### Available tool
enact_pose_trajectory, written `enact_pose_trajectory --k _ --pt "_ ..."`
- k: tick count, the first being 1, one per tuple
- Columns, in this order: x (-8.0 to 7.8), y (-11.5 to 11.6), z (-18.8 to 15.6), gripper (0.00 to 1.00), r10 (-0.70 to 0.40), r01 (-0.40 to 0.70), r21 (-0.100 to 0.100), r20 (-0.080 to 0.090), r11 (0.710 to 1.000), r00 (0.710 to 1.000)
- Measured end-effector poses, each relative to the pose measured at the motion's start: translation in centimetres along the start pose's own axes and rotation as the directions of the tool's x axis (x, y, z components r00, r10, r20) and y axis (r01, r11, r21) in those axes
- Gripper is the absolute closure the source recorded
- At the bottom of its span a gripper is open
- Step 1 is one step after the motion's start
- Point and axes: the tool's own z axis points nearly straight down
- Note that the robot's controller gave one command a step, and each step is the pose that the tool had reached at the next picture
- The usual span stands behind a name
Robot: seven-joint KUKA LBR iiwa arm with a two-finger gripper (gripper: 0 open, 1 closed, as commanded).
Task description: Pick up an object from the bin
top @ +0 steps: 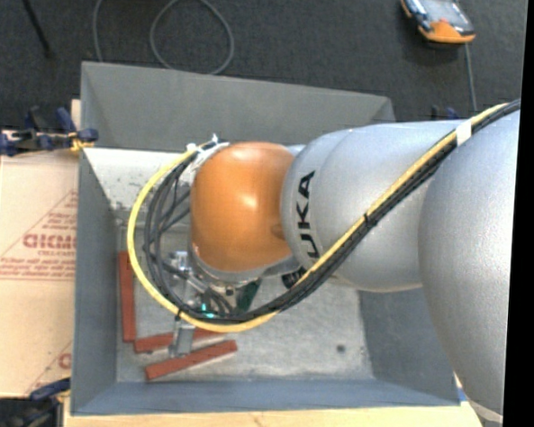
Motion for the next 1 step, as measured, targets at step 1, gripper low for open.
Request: enact_pose_trajectory --k 1 --pt "-3.42 -7.60 9.93 0.00 -0.181 0.181 0.003 0.003 0.984 0.984"
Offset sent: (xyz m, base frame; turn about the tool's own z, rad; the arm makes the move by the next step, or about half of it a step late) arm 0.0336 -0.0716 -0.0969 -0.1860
